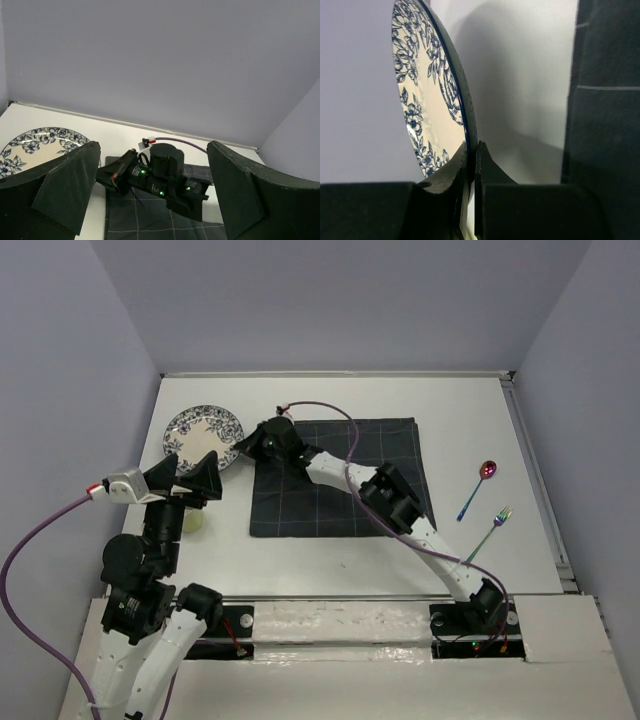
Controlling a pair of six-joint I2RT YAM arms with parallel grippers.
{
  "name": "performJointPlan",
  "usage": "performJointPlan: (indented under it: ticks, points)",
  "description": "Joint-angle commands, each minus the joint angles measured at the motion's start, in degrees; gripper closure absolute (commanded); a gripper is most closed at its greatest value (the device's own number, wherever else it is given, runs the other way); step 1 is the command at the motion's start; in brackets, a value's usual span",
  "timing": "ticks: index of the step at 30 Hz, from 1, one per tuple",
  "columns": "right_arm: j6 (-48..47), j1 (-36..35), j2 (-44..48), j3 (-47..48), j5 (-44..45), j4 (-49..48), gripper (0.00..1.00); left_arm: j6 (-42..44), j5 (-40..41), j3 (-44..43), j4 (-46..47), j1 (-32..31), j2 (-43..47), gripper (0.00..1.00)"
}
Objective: Set the dinner table for one person
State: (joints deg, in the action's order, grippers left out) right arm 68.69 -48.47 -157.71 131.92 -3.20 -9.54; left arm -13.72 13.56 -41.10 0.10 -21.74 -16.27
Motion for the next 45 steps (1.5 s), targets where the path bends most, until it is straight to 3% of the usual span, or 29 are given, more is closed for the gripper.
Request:
performJointPlan:
  ticks: [1, 12, 18, 24, 32, 45]
  points:
    - [0.4, -0.6, 15.5, -3.9, 0.3, -17.6, 1.0, 0.9, 0.7, 0.1, 2.5, 0.2, 0.8, 0.01]
    - [-3.1, 2.6, 44.2, -48.1, 0.7, -30.6, 1.0, 1.0, -0.6, 0.7, 2.7, 0.3, 1.4, 0.01]
    - [-1.7, 9.3, 59.3, -73.0, -3.2, -39.7, 1.0, 1.0, -1.6, 1.0, 2.7, 0.4, 1.2, 0.01]
    - [-4.4, 15.1, 73.6, -89.0, -7.0, -36.3, 1.0, 1.4, -1.3, 1.1, 1.9, 0.4, 1.1, 0.01]
    - [-6.5, 22.9, 82.2, -98.4, -9.4, -31.3, 1.0, 1.2, -3.0, 1.3, 1.8, 0.3, 0.5, 0.01]
    - [-7.5, 26.0, 78.7, -100.3, -12.9, -31.1, 1.0, 1.0, -3.7, 1.5, 1.8, 0.3, -0.5, 0.01]
